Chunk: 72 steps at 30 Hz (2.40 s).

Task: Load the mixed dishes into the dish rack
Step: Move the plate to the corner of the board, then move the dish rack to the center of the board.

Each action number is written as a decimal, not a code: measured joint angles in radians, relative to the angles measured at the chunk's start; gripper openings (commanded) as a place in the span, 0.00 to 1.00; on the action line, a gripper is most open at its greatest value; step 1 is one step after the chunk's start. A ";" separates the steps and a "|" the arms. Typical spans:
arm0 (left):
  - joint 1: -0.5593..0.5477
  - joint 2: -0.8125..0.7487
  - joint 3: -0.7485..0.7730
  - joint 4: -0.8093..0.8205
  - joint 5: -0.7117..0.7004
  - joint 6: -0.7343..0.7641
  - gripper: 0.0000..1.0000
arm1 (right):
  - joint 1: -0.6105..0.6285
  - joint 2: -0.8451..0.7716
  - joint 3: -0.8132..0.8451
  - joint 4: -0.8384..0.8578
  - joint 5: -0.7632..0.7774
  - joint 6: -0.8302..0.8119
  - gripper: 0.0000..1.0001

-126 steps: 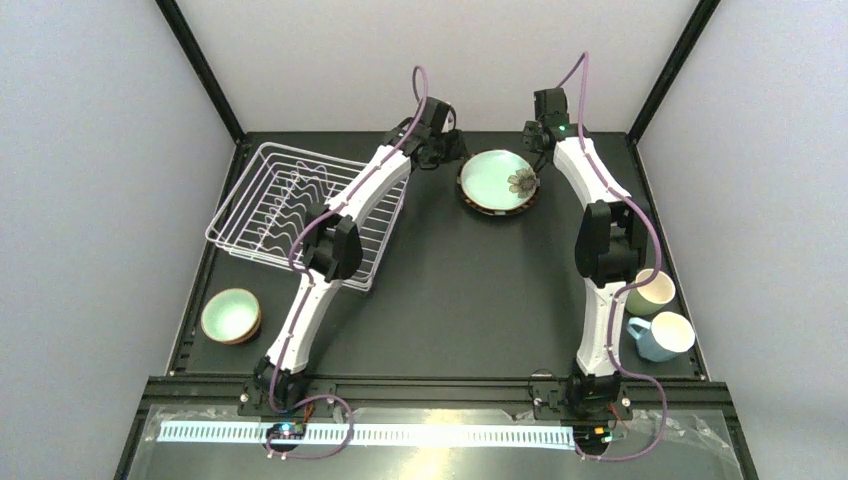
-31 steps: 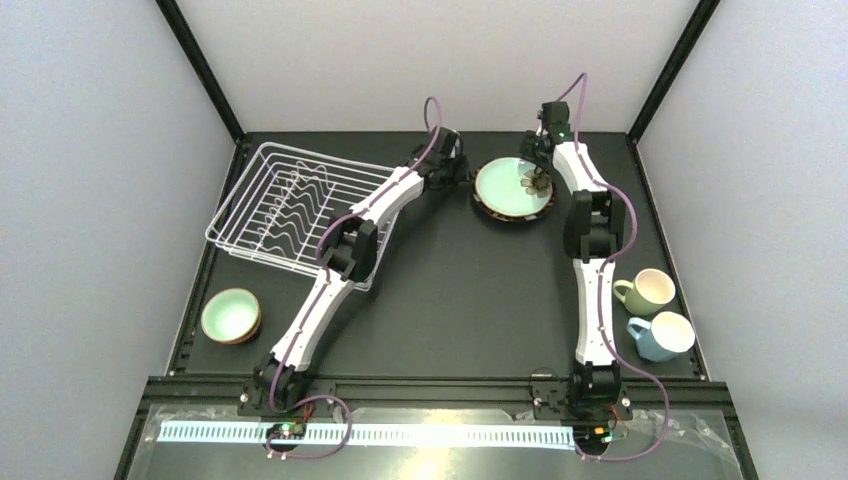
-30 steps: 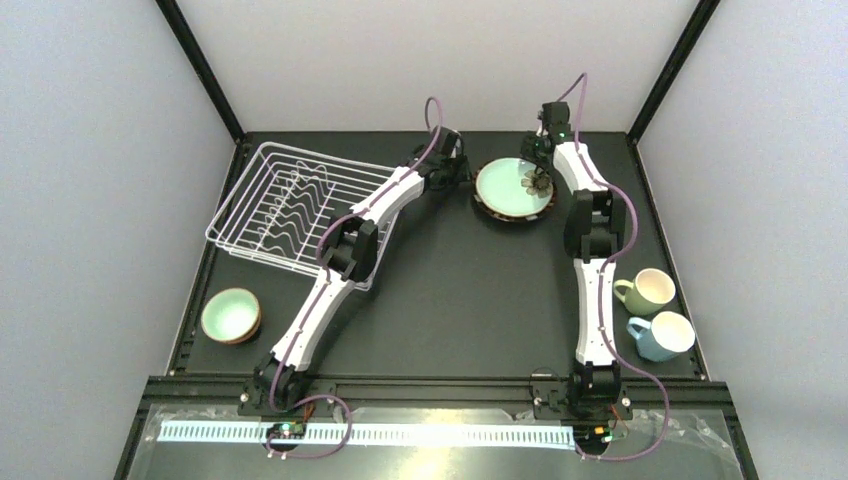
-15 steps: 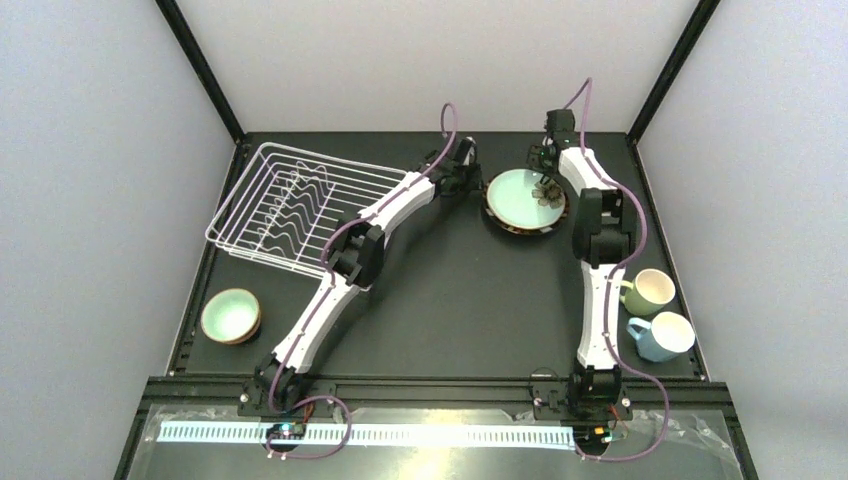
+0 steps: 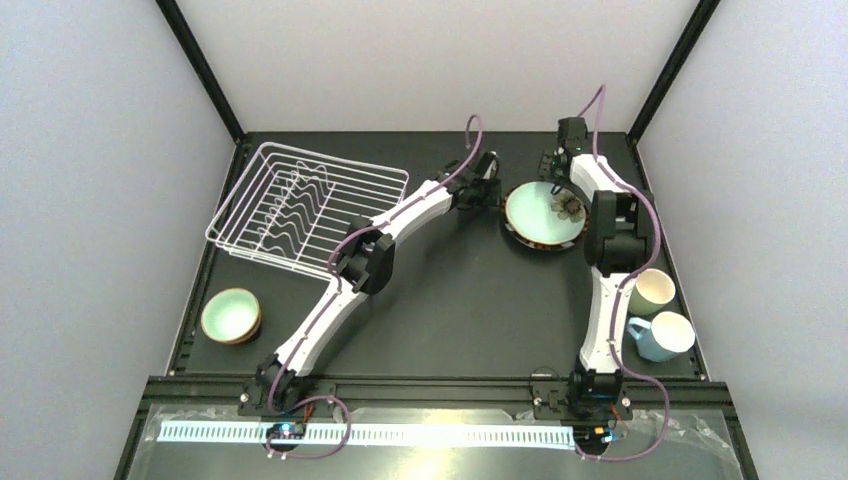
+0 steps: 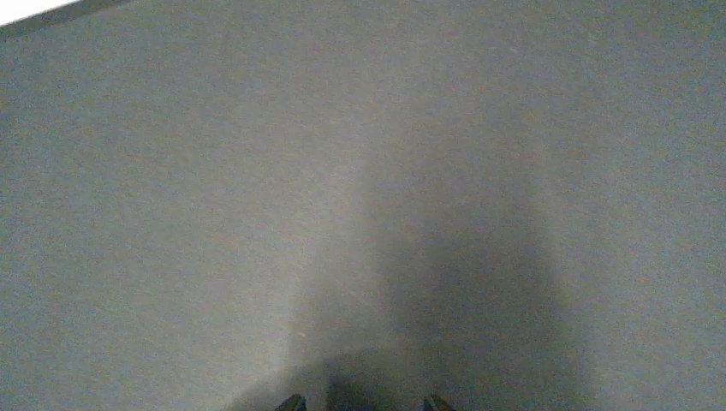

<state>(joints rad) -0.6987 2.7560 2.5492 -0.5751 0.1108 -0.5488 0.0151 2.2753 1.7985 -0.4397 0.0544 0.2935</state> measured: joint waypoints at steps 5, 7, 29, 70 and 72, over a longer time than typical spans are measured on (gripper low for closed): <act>-0.045 -0.008 -0.006 -0.023 0.011 0.000 0.91 | -0.019 -0.046 -0.077 0.012 0.015 0.003 0.79; -0.064 -0.013 -0.014 -0.026 0.016 0.003 0.91 | -0.020 -0.061 -0.103 0.021 0.016 0.004 0.79; -0.140 -0.095 -0.114 -0.095 0.017 0.014 0.94 | -0.045 -0.154 -0.165 -0.024 0.022 0.027 0.79; -0.134 -1.524 -1.135 -0.291 -0.666 -0.167 0.99 | 0.566 -0.199 0.138 -0.241 -0.067 0.042 0.78; -0.134 -1.603 -1.184 -0.293 -0.690 -0.185 0.99 | 0.615 -0.174 0.168 -0.260 -0.048 0.060 0.78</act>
<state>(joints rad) -0.8326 1.1530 1.3647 -0.8684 -0.5789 -0.7334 0.6300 2.1010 1.9667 -0.6994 0.0067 0.3531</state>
